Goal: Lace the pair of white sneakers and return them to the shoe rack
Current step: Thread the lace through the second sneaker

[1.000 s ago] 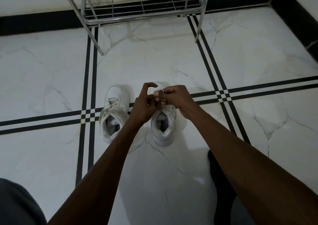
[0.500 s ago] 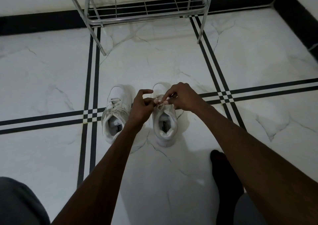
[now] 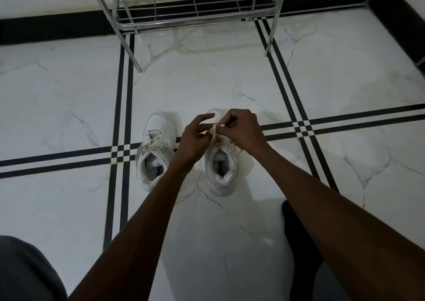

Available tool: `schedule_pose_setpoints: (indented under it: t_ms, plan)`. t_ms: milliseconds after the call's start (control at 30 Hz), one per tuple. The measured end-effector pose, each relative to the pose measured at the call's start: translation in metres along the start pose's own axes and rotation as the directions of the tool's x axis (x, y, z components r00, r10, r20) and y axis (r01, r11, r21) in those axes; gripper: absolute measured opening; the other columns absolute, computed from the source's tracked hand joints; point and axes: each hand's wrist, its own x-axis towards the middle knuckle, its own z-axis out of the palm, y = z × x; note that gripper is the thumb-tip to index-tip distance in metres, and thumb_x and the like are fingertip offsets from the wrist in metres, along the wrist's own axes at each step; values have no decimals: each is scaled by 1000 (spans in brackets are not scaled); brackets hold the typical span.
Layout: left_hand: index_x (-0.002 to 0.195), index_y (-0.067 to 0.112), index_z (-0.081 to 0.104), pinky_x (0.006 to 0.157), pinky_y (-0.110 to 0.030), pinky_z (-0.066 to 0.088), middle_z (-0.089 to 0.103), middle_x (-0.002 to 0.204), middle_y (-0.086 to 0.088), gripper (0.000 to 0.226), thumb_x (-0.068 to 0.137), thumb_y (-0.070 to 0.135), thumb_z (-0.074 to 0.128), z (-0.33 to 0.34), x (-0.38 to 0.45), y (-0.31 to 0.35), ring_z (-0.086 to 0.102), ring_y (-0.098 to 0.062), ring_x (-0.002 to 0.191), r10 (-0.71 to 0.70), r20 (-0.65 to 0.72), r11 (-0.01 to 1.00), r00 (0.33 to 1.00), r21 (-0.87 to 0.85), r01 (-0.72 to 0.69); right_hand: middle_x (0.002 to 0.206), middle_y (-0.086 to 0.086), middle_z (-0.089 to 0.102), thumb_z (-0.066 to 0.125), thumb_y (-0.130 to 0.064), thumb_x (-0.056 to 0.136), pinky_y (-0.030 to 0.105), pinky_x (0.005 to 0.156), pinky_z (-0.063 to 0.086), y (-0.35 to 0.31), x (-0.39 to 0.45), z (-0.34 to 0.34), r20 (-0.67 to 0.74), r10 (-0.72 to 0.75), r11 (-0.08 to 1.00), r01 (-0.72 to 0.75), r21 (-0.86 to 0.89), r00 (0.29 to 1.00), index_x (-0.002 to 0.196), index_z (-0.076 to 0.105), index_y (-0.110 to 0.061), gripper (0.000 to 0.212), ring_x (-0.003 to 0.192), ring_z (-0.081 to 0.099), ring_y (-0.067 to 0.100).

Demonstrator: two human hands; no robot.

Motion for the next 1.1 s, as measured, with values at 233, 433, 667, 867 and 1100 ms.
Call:
schedule_pose_setpoints:
  t_ms: [233,433,667,867,1100]
  plan:
    - [90,20,82,68,-52,65,80,85,-5,7,86,22,77,-10,3,-5,78,-25,78,-60,-193,982,979,165,92,81,4,78,91,-30,67,33,65,62,8,-2,-19,84,140,987,-146,73,987,83,78,-11,28,75,76,17]
    - [86,30,82,79,-41,60,79,79,10,10,79,35,76,-26,-15,-14,73,-9,81,78,-300,862,951,499,87,82,11,78,91,-28,69,37,81,59,41,-12,-37,37,381,923,-382,30,924,78,78,-7,26,84,73,23]
    - [90,25,79,91,-45,36,75,85,2,11,83,22,70,-20,-33,-15,54,-28,102,224,-337,670,914,735,107,77,8,77,88,-30,72,29,71,56,44,-18,-39,-36,248,942,-250,-223,968,77,80,-9,23,72,69,18]
    - [80,19,73,87,-45,32,72,78,3,12,77,9,67,-24,-32,-10,53,-27,94,321,-163,397,933,917,24,74,6,78,83,-18,79,31,66,59,49,-21,-41,-56,69,894,-87,-439,996,77,79,-10,9,72,73,20]
    - [70,18,56,82,-44,33,59,64,1,20,63,0,64,-29,-31,-19,47,-27,78,346,-32,147,938,989,-21,78,9,75,75,-18,85,29,64,50,45,-21,-42,-12,-59,745,36,-666,998,83,76,-9,10,75,70,25]
